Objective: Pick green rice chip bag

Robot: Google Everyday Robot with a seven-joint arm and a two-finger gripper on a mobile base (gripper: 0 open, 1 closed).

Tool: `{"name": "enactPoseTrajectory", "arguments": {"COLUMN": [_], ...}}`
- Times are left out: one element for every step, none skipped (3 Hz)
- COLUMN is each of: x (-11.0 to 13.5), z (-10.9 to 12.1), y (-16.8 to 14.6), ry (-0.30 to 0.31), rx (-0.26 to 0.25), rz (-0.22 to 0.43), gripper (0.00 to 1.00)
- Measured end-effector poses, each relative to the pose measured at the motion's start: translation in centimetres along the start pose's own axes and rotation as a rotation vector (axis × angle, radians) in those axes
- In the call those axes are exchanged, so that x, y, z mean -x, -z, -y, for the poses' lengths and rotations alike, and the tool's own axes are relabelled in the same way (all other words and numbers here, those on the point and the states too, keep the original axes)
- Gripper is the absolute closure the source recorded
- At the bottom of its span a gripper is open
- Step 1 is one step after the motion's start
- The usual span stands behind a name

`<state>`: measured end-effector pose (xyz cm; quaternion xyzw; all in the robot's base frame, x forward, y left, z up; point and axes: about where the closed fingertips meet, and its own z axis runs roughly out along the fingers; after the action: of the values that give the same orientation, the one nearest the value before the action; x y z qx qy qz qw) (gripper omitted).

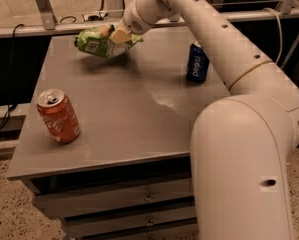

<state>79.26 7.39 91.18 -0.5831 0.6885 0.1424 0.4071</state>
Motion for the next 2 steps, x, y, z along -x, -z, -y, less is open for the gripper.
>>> {"name": "enactPoseTrajectory", "arguments": {"x": [2.5, 4.6], "z": [0.2, 0.8], "y": [2.0, 4.0], "ry": [0.054, 0.095], "rx": [-0.030, -0.068], "rz": [0.056, 0.099], "gripper": [1.00, 1.00]}}
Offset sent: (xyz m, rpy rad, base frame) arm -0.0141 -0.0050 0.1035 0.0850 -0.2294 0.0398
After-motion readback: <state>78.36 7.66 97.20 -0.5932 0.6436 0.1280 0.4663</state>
